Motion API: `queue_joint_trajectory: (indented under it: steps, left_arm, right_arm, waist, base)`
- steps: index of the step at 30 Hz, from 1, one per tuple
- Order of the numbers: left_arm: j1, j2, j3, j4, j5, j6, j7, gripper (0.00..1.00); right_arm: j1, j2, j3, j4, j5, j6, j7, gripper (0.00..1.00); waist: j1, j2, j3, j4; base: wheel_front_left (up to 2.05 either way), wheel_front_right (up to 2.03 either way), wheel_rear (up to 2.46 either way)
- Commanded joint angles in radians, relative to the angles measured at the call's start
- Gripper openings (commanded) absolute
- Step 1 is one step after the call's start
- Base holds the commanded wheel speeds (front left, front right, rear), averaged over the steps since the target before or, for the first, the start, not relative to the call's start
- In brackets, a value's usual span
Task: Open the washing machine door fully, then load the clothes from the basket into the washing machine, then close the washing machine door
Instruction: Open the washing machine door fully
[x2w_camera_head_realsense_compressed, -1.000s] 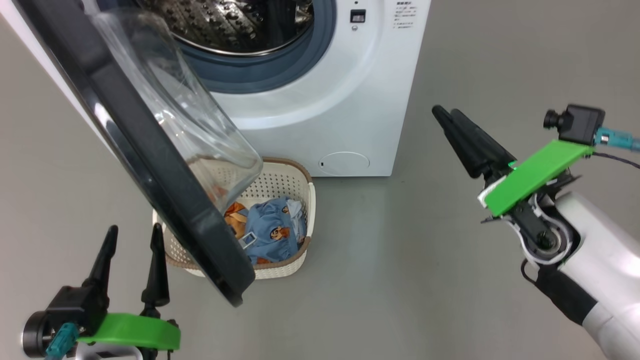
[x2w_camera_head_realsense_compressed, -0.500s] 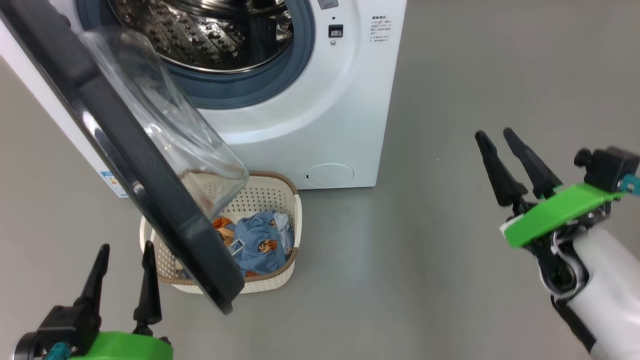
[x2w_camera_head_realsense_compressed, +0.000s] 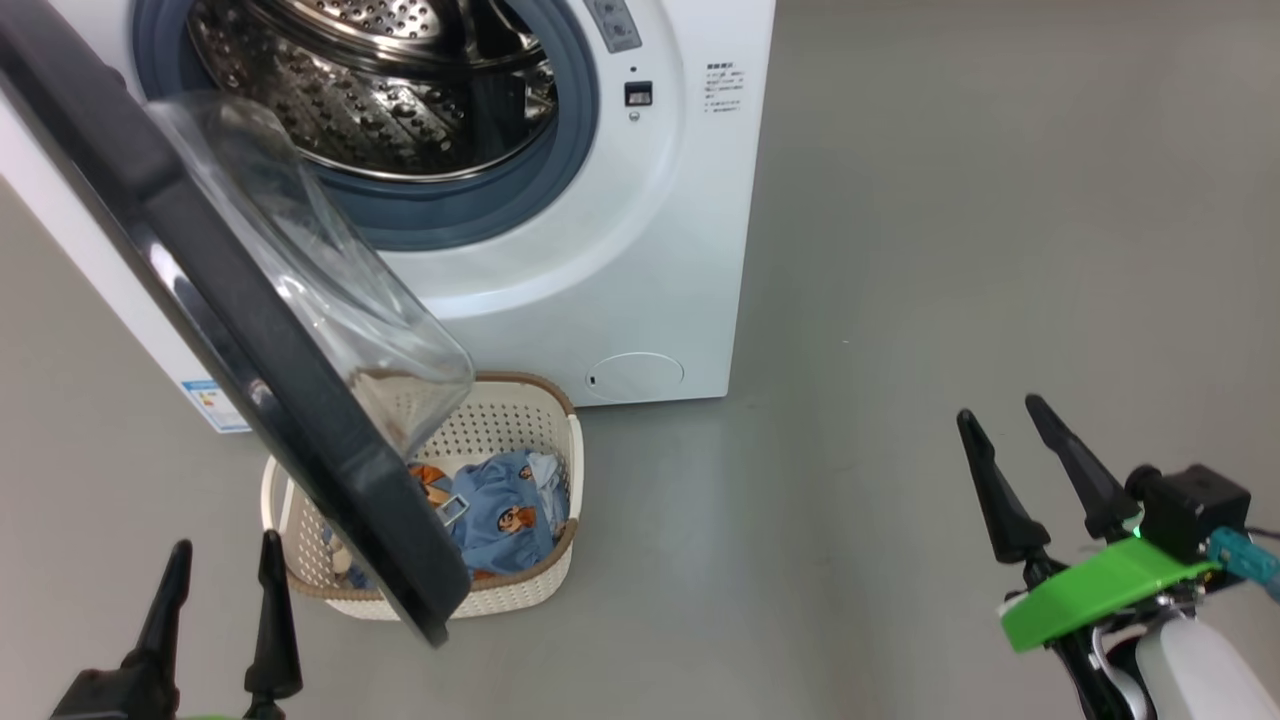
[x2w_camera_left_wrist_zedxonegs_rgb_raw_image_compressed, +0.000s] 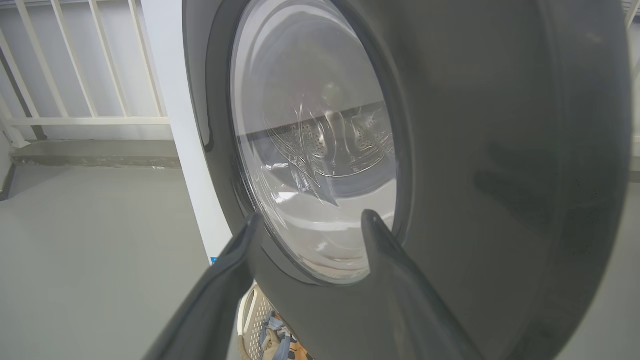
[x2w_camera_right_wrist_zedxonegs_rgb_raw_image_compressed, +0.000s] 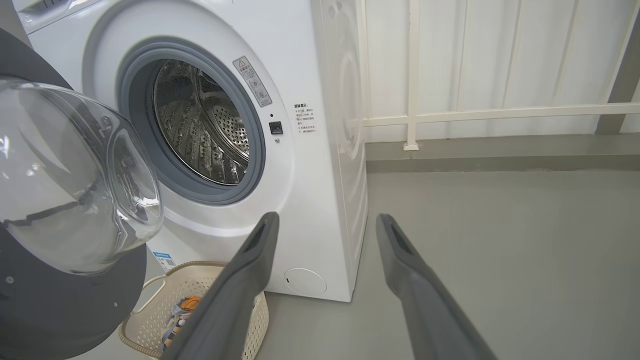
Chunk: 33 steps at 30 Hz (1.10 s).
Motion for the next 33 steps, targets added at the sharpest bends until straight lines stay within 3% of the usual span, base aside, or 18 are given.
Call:
queue_joint_trajectory:
  steps: [1, 17, 33]
  left_arm:
    - [-0.008, 0.018, 0.034, -0.032, -0.008, 0.010, -0.006, 1.00]
    - [0.085, 0.018, 0.036, -0.069, -0.026, 0.041, -0.006, 1.00]
    - [0.090, 0.018, 0.029, -0.071, -0.026, 0.049, -0.006, 1.00]
  right_arm:
    - [0.010, 0.000, 0.005, -0.033, -0.014, 0.002, -0.012, 1.00]
    - [0.129, 0.073, -0.097, -0.080, -0.172, 0.002, -0.012, 1.00]
    - [0.142, 0.103, -0.119, -0.092, -0.217, 0.002, -0.012, 1.00]
  waist:
    - [0.0000, 0.0000, -0.005, -0.005]
    - [0.0000, 0.0000, -0.041, -0.014]
    - [0.0000, 0.0000, -0.044, -0.008]
  base:
    - [0.00, 0.00, 0.00]
    - [0.00, 0.00, 0.00]
    - [0.00, 0.00, 0.00]
